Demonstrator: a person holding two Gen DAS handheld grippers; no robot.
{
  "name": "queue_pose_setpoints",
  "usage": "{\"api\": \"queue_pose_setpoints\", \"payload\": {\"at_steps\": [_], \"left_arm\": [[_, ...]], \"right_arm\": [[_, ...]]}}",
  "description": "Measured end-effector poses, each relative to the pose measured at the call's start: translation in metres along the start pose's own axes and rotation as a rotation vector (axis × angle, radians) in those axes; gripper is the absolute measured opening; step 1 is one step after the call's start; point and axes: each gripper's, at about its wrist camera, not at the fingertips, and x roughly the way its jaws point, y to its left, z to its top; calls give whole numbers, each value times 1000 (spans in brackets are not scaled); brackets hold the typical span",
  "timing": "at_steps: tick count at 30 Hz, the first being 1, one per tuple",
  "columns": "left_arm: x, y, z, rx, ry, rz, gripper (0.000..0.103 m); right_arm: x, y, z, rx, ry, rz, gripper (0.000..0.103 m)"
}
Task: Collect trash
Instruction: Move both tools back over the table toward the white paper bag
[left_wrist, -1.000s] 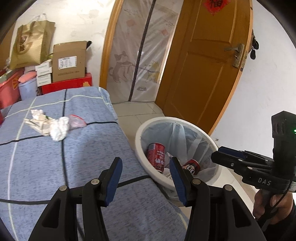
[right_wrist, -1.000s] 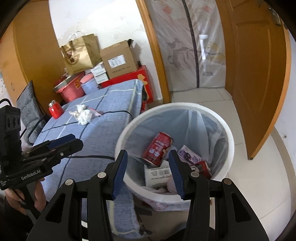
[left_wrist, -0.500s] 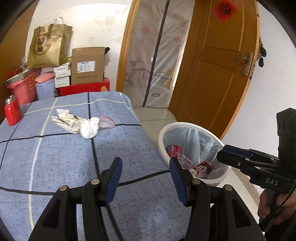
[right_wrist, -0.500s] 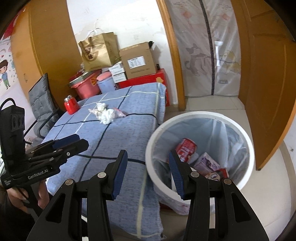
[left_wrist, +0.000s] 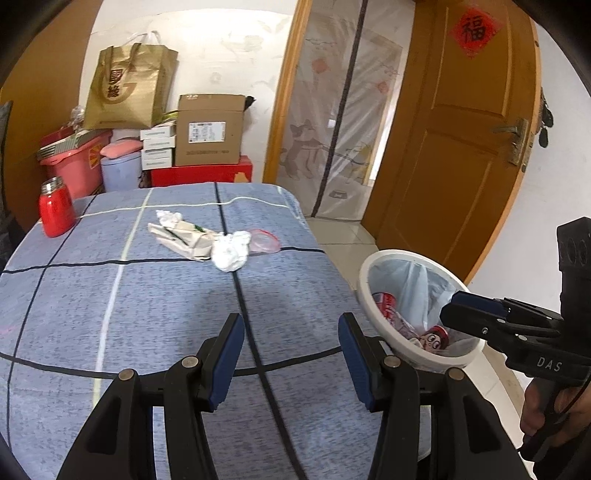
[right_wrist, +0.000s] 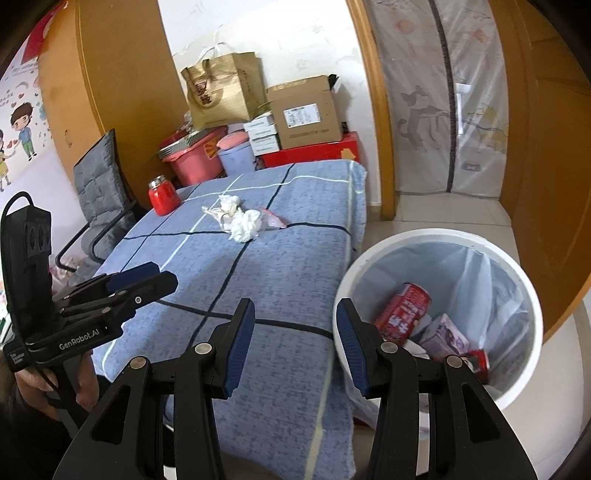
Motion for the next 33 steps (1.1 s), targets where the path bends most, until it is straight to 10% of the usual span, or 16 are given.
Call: {"api": "queue_pose_setpoints", "payload": {"at_steps": [33], "left_arm": [[35, 101, 47, -140, -17, 118, 52]], "right_arm": [[122, 38, 75, -95, 70, 39, 47]]}}
